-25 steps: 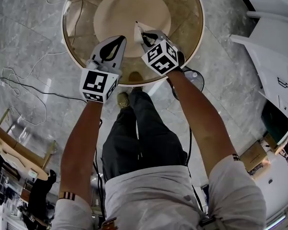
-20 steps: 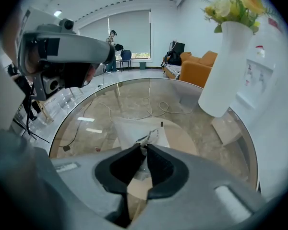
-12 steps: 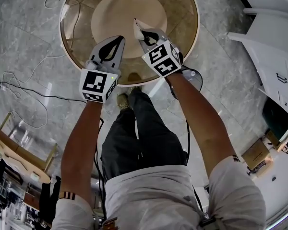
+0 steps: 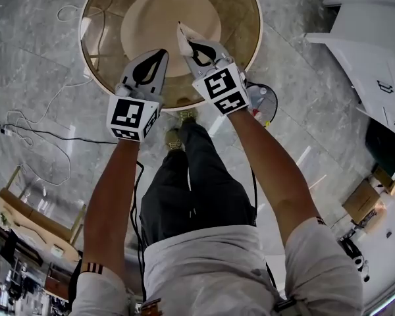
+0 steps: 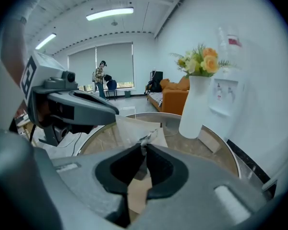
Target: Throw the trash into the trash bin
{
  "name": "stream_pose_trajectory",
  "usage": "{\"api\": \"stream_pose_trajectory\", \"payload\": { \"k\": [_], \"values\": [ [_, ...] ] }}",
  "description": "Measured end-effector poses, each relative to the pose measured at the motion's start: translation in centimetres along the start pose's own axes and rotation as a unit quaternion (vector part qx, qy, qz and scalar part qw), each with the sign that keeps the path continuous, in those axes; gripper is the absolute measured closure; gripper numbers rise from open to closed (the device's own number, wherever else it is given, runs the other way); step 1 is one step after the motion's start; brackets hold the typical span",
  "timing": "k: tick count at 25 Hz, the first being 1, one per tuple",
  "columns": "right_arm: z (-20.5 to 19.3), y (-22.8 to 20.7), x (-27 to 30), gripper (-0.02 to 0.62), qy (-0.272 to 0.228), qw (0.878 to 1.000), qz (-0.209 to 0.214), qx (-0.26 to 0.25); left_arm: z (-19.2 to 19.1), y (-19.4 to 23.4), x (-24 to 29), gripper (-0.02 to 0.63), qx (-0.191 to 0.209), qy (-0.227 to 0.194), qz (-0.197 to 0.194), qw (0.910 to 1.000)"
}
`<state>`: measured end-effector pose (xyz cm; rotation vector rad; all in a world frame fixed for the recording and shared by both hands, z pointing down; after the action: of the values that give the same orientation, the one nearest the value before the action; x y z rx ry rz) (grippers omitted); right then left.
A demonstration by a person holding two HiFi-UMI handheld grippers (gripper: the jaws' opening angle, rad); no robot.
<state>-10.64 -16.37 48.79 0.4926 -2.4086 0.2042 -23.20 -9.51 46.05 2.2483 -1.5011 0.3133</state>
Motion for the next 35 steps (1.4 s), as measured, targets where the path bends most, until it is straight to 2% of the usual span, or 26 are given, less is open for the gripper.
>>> {"api": "stream_pose_trajectory", "payload": {
  "k": [7,12,17,21,28,35],
  "values": [
    [-0.3,3.7,-5.8,0.561,-0.053,0.998,-0.033,0.022,-0.2,-3.1,-2.5,0.606,0.016,-0.002,-0.027,0.9995],
    [-0.8,6.3,-10.7,0.561,-0.088,0.993,-0.074,0.037,0.2,-6.6,-4.0,0.606,0.031,-0.015,-0.068,0.9971],
    [-2.8,8.6,-15.8,0.561,-0.099,0.986,-0.117,0.059,0.1,-11.0,-5.0,0.606,0.042,-0.023,-0.112,0.9925],
    [-5.4,9.4,-19.5,0.561,-0.096,0.981,-0.147,0.077,-0.3,-14.7,-4.6,0.606,0.050,-0.021,-0.140,0.9886],
    [-11.8,9.2,-25.9,0.561,-0.062,0.972,-0.196,0.115,-1.4,-21.7,-3.5,0.606,0.063,-0.008,-0.191,0.9796],
    [-19.1,6.9,-31.4,0.560,-0.017,0.968,-0.209,0.140,-2.3,-28.5,-0.8,0.606,0.079,0.007,-0.205,0.9754]
  ]
}}
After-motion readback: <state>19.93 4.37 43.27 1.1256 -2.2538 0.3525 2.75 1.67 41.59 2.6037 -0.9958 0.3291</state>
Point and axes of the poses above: the fingertips, and each gripper's own axes: x forward along the fingers, y to its left, z out of its top, the point moved 9 cm from there along -x, backward along the fingers, and after that the axes turned 3 degrees about y, right-handed, at the moved point
